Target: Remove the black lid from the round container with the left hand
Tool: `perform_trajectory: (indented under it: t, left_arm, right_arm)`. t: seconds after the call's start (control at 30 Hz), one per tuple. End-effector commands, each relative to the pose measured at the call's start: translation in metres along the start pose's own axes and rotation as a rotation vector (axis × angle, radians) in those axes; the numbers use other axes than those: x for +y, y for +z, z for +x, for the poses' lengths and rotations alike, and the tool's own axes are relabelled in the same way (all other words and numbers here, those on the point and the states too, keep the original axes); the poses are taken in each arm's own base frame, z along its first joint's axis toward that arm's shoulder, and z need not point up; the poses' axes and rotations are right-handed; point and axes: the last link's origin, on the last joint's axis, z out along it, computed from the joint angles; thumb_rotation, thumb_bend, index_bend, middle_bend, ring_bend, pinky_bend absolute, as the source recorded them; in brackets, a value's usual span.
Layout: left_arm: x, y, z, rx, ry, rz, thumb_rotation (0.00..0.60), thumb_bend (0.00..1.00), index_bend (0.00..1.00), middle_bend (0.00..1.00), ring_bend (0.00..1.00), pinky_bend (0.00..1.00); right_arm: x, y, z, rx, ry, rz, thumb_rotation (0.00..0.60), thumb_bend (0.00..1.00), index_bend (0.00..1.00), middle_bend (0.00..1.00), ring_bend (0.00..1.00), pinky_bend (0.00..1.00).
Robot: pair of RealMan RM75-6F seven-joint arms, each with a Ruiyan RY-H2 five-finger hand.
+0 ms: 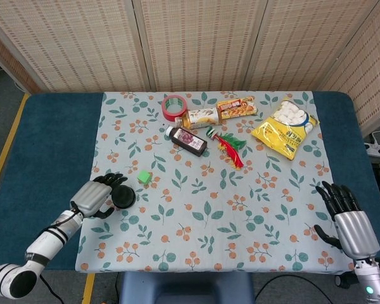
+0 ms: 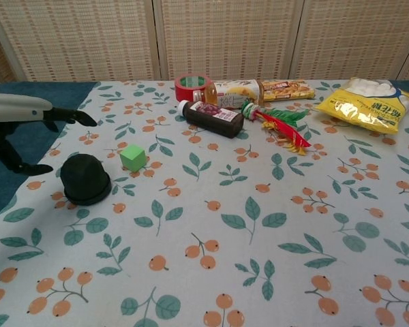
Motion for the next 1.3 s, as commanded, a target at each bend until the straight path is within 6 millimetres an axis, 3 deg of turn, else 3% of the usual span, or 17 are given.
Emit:
perform_trajectory:
  t: [0.03,0.33,0.7,1.3]
  left_arm:
    - [0.019,0.025,0.008,-0.074,0.068,-0.020,0.600,0.39,0.00,0.00,0.00,0.15]
    - [0.030,0.050,0.000,-0.195,0.102,0.041,0.600,0.37,0.00,0.00,0.00,0.15]
    - [0.037,0.067,0.002,-0.248,0.188,0.104,0.600,0.36,0.00,0.00,0.00,0.16]
    - [0.033,0.073,0.002,-0.307,0.256,0.193,0.600,0.36,0.00,0.00,0.00,0.20]
  right_arm:
    - [0.000,0.000,-0.001,-0.018,0.007,0.006,0.600,0.17,0.00,0.00,0.00,0.00]
    - [-0.001,0.000,0.000,-0.018,0.016,0.010,0.600,0.17,0.00,0.00,0.00,0.00]
    - [0.000,0.000,0.001,-0.025,0.026,0.014,0.600,0.17,0.00,0.00,0.00,0.00]
    - [0.000,0.002,0.000,-0.020,0.019,0.005,0.600,0.17,0.00,0.00,0.00,0.00]
